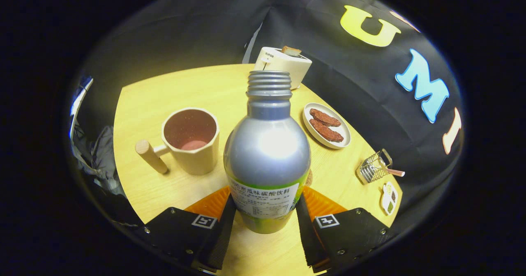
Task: Take the bottle from table, then pour the juice into the cup, finally place the bottle on the coaster
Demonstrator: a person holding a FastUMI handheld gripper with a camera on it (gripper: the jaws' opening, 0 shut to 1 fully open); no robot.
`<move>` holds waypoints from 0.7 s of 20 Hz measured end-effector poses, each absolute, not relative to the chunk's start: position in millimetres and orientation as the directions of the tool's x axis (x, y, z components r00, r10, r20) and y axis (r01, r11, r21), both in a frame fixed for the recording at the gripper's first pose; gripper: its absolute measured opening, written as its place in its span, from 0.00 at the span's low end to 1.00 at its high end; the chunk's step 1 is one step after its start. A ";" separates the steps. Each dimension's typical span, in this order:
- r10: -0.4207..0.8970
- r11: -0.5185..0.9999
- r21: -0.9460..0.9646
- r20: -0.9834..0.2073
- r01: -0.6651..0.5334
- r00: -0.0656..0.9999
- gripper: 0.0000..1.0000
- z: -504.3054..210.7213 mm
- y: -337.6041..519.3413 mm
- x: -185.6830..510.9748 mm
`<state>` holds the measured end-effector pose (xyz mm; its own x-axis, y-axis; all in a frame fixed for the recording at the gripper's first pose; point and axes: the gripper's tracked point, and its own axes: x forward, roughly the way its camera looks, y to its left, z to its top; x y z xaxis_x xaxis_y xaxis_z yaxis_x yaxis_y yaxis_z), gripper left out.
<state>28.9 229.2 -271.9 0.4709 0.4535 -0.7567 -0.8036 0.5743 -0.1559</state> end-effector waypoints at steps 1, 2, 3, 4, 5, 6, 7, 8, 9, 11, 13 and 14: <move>0.462 0.584 -0.150 -0.747 -0.798 0.478 0.72 -271.0 230.0 32.6; 0.473 0.596 -0.150 -0.729 -0.789 0.496 0.72 -268.1 230.5 36.9; 0.485 0.610 -0.148 -0.708 -0.779 0.514 0.72 -265.2 231.2 43.0; 0.496 0.623 -0.140 -0.690 -0.769 0.528 0.72 -268.2 231.4 54.9; 0.508 0.634 -0.130 -0.674 -0.763 0.536 0.72 -266.8 232.4 59.5; 0.516 0.644 -0.121 -0.660 -0.755 0.546 0.72 -266.1 232.7 64.6; 0.521 0.652 -0.112 -0.652 -0.750 0.550 0.72 -266.0 232.5 69.4; 0.529 0.658 -0.101 -0.643 -0.746 0.554 0.72 -265.3 232.4 73.3; 0.535 0.665 -0.092 -0.633 -0.741 0.559 0.72 -264.3 231.4 76.9; 0.551 0.677 -0.074 -0.609 -0.732 0.571 0.72 -262.9 230.5 85.8; 0.558 0.688 -0.063 -0.590 -0.723 0.583 0.72 -261.2 228.9 93.9; 0.561 0.697 -0.056 -0.578 -0.715 0.592 0.72 -261.3 228.2 98.8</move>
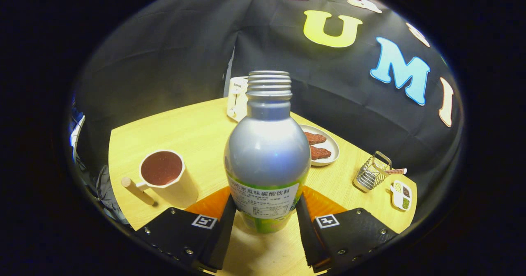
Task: Take the bottle from table, then pour the juice into the cup, finally place the bottle on the coaster
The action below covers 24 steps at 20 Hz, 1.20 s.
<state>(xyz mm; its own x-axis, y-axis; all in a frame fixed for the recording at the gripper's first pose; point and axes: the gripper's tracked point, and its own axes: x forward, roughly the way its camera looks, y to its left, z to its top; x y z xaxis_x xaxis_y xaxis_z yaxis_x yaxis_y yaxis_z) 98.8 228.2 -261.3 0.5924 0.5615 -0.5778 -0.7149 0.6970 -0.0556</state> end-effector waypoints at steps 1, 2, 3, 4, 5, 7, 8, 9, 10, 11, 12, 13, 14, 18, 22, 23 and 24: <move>0.568 0.703 -0.041 -0.570 -0.710 0.594 0.72 -261.5 228.1 102.4; 0.573 0.709 -0.026 -0.562 -0.705 0.597 0.72 -262.3 228.4 106.3; 0.572 0.716 -0.018 -0.557 -0.698 0.602 0.72 -263.2 227.0 109.5; 0.573 0.719 -0.012 -0.556 -0.695 0.603 0.72 -263.4 225.3 112.3; 0.575 0.722 -0.006 -0.551 -0.692 0.605 0.73 -266.7 227.1 116.8; 0.585 0.722 0.007 -0.540 -0.691 0.606 0.73 -268.2 229.7 123.1; 0.595 0.718 0.019 -0.535 -0.695 0.600 0.73 -269.7 232.3 124.6; 0.603 0.715 0.029 -0.532 -0.698 0.595 0.73 -271.8 234.7 126.4; 0.607 0.715 0.035 -0.527 -0.699 0.595 0.73 -271.9 237.0 129.4; 0.607 0.718 0.038 -0.524 -0.695 0.598 0.73 -274.1 238.3 132.4; 0.605 0.720 0.037 -0.522 -0.693 0.601 0.73 -276.9 239.6 135.0; 0.602 0.722 0.030 -0.520 -0.692 0.606 0.73 -278.4 241.3 138.3; 0.597 0.722 0.015 -0.520 -0.692 0.611 0.73 -281.8 241.6 141.1; 0.580 0.724 -0.020 -0.522 -0.689 0.625 0.73 -295.7 242.2 151.5; 0.571 0.745 0.013 -0.529 -0.667 0.627 0.75 -304.3 242.6 160.2; 0.569 0.749 0.019 -0.529 -0.662 0.629 0.75 -305.7 242.4 162.6; 0.567 0.752 0.024 -0.532 -0.658 0.629 0.75 -307.5 241.9 164.3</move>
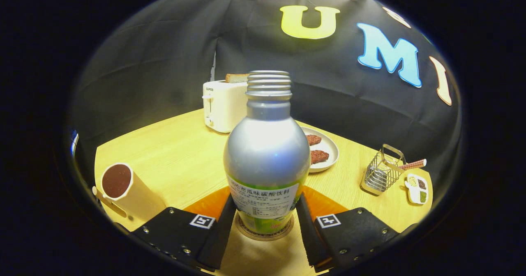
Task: Take the bottle from table, then pour the juice into the cup, finally place the bottle on the coaster
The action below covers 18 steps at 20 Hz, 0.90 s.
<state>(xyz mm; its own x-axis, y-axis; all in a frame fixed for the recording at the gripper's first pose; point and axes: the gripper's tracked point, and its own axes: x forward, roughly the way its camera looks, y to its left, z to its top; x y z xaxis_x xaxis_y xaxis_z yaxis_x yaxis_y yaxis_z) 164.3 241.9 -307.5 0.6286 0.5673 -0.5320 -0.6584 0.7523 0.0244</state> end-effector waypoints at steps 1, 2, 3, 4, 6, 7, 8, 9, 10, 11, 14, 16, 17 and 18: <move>0.567 0.754 0.028 -0.534 -0.656 0.628 0.75 -309.0 241.5 165.0; 0.566 0.755 0.030 -0.536 -0.655 0.627 0.75 -310.8 241.4 165.6; 0.566 0.754 0.033 -0.539 -0.656 0.624 0.76 -312.3 241.3 165.9; 0.565 0.754 0.033 -0.541 -0.656 0.623 0.76 -313.7 240.9 165.9; 0.564 0.756 0.034 -0.540 -0.653 0.625 0.76 -315.8 240.1 167.0; 0.565 0.757 0.040 -0.540 -0.652 0.624 0.76 -316.3 240.2 167.6; 0.568 0.759 0.048 -0.538 -0.650 0.623 0.77 -317.8 241.3 168.6; 0.567 0.761 0.052 -0.538 -0.647 0.624 0.77 -318.7 241.1 170.1; 0.563 0.764 0.055 -0.542 -0.642 0.624 0.77 -321.1 241.0 170.4; 0.565 0.766 0.060 -0.539 -0.640 0.625 0.77 -320.8 240.6 170.5; 0.567 0.767 0.068 -0.537 -0.638 0.624 0.79 -321.6 241.8 170.5; 0.571 0.767 0.085 -0.542 -0.636 0.616 0.80 -323.2 242.2 168.5; 0.575 0.766 0.097 -0.544 -0.635 0.611 0.81 -322.4 243.1 167.0; 0.571 0.769 0.094 -0.545 -0.632 0.614 0.91 -321.5 241.4 166.1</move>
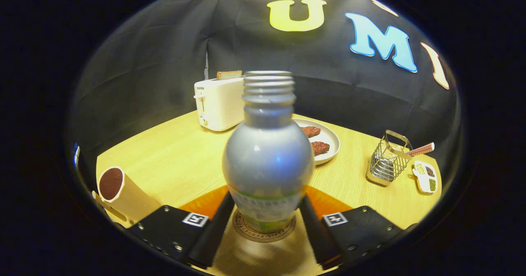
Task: Take the bottle from table, then pour the juice into the cup, finally place the bottle on the coaster
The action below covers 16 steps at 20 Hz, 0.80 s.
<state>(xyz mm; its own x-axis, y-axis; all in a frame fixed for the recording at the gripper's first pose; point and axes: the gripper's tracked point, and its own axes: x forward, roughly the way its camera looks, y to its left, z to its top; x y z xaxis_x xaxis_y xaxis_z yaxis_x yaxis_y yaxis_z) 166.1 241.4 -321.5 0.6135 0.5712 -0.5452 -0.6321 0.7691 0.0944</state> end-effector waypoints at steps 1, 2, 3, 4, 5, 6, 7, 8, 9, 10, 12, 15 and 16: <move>0.572 0.769 0.092 -0.541 -0.633 0.616 1.00 -319.6 240.7 167.5; 0.572 0.770 0.091 -0.537 -0.631 0.621 1.00 -317.1 240.9 166.4; 0.570 0.774 0.087 -0.529 -0.628 0.629 1.00 -312.9 239.4 166.7; 0.565 0.780 0.081 -0.519 -0.621 0.642 1.00 -308.4 238.0 169.0; 0.559 0.786 0.077 -0.511 -0.613 0.653 1.00 -303.3 236.1 170.3; 0.556 0.792 0.077 -0.503 -0.606 0.662 1.00 -298.4 234.4 169.9; 0.552 0.797 0.077 -0.495 -0.599 0.671 1.00 -292.2 231.8 169.4; 0.545 0.804 0.074 -0.487 -0.590 0.682 1.00 -286.5 228.6 169.2; 0.539 0.811 0.072 -0.479 -0.581 0.693 1.00 -279.4 225.3 167.9; 0.532 0.818 0.072 -0.470 -0.571 0.704 1.00 -271.4 221.0 165.1; 0.515 0.834 0.069 -0.450 -0.547 0.729 1.00 -256.6 213.0 159.3; 0.487 0.859 0.071 -0.421 -0.507 0.765 1.00 -231.4 201.5 149.7; 0.476 0.867 0.068 -0.410 -0.494 0.778 1.00 -223.6 196.7 146.1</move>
